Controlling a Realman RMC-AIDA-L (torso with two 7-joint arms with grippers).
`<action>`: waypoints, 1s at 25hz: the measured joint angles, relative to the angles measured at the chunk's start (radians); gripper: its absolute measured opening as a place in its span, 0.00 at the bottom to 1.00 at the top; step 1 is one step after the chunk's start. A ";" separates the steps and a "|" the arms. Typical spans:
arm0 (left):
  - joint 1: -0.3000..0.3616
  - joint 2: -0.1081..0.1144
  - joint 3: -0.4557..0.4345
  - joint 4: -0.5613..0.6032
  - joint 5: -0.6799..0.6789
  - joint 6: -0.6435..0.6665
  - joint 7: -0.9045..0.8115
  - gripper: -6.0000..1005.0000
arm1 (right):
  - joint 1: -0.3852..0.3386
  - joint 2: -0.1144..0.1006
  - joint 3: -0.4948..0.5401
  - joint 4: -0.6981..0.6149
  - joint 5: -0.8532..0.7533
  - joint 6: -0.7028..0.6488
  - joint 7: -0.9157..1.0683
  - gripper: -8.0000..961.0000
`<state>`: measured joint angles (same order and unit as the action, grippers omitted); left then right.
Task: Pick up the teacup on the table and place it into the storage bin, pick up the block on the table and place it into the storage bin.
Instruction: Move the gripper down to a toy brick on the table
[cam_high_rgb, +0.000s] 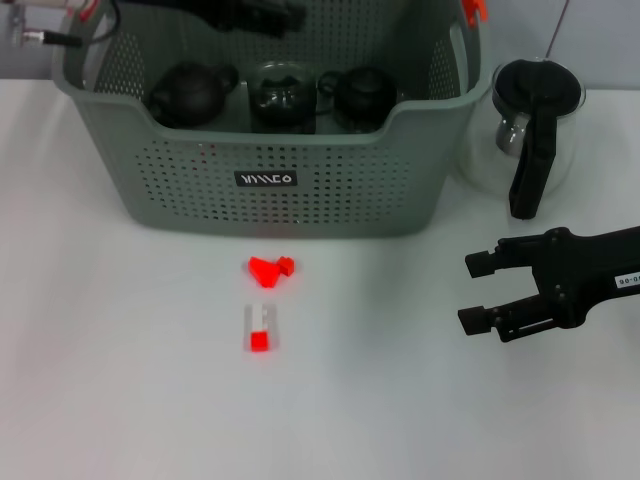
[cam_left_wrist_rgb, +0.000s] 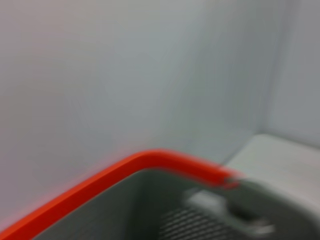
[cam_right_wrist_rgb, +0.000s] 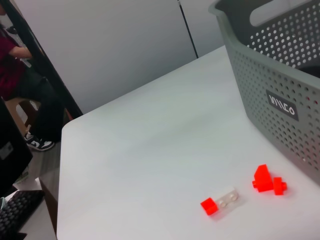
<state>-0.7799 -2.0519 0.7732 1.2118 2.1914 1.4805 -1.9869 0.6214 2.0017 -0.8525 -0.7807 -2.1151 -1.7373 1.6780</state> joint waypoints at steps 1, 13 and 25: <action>0.017 -0.009 0.002 0.047 -0.015 0.039 0.000 0.89 | 0.000 0.000 0.001 0.000 0.000 0.002 0.000 0.96; 0.299 -0.116 0.184 0.456 -0.016 0.299 0.134 0.89 | 0.005 0.004 0.009 0.002 0.003 0.038 0.003 0.96; 0.289 -0.122 0.350 0.322 0.181 0.299 0.330 0.88 | 0.036 0.025 0.012 0.041 0.009 0.084 0.036 0.96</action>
<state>-0.4904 -2.1738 1.1235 1.5341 2.3721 1.7793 -1.6571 0.6577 2.0270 -0.8406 -0.7397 -2.1060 -1.6529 1.7142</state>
